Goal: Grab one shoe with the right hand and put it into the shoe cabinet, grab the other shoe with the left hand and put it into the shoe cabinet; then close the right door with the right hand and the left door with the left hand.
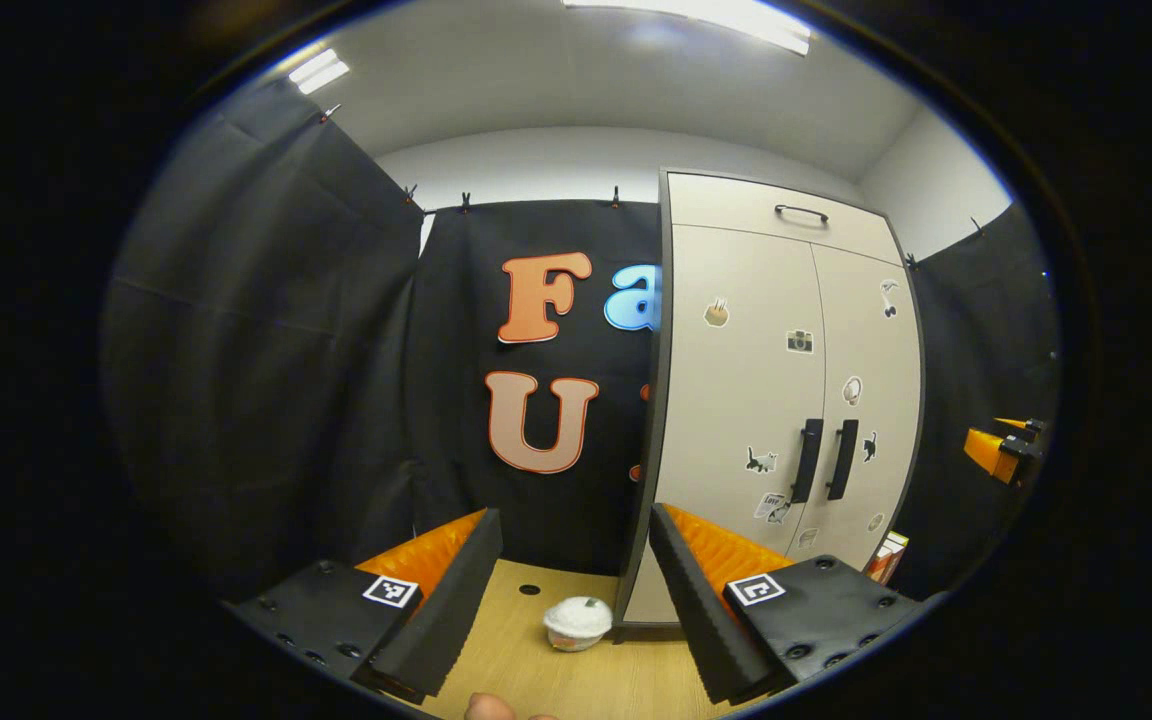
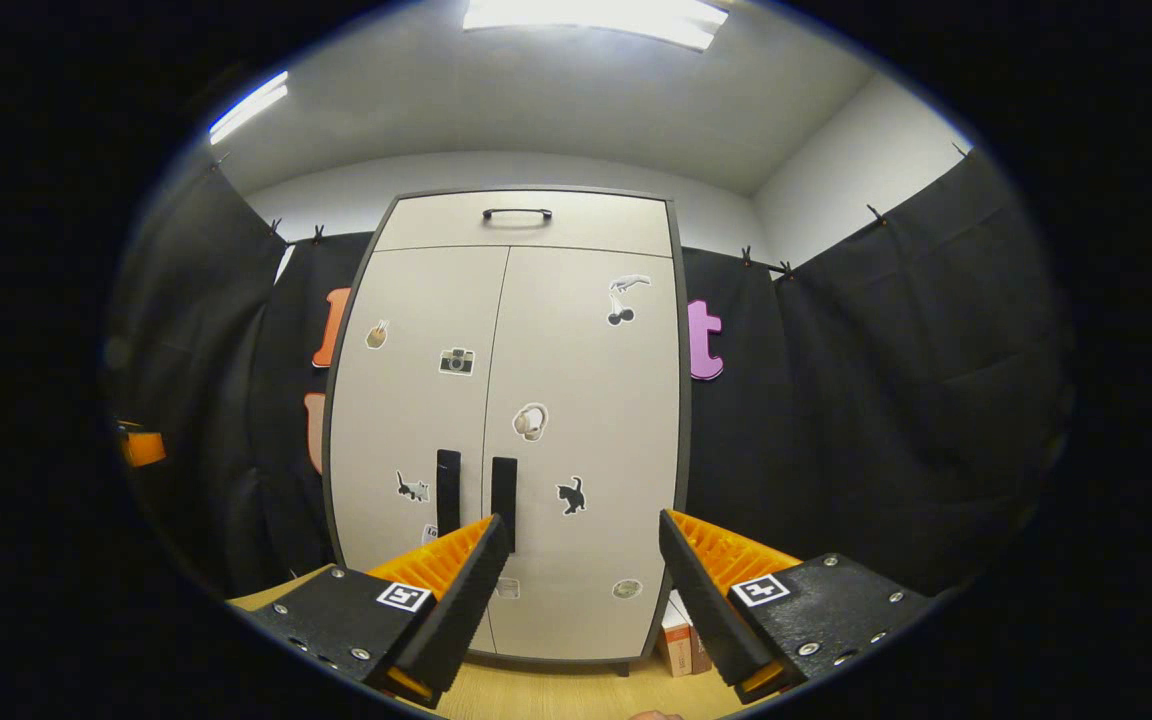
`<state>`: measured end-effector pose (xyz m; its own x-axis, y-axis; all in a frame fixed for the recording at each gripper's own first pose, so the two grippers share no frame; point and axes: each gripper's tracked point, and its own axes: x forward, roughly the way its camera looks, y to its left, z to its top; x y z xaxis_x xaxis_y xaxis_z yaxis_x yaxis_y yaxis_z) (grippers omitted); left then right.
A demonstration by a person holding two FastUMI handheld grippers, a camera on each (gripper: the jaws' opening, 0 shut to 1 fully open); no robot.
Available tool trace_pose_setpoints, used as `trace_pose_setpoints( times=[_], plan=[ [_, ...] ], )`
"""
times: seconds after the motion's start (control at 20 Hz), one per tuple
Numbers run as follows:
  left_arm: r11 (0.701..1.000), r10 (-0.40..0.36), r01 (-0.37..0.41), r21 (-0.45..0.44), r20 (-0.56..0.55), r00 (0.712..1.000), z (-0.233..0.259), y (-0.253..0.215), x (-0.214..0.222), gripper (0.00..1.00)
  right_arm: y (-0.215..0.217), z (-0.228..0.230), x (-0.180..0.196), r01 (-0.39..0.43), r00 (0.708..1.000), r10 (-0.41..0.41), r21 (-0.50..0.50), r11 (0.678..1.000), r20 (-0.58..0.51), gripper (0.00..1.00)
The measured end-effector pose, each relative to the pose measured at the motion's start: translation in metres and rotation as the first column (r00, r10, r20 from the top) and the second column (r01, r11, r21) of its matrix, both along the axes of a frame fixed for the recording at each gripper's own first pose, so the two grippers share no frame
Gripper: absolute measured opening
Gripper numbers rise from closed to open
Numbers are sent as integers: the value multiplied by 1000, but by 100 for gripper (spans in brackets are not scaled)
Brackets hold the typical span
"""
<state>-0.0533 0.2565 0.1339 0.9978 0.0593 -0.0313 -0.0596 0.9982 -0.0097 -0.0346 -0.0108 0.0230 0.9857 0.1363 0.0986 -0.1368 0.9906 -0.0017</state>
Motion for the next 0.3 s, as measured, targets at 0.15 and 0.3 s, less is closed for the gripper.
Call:
trace_pose_setpoints(
  times=[0.15, 0.3],
  plan=[
    [997, -55, 57, -49, 39, 998, 3, -16, 6, 99, -8, -2, -10, 19, 1000, -19, -34, 999, -17, 93],
    [993, -102, 104, -61, 34, 994, -2, -35, 16, 96, -21, -7, -18, 56, 998, -58, -53, 997, -33, 93]
  ],
)
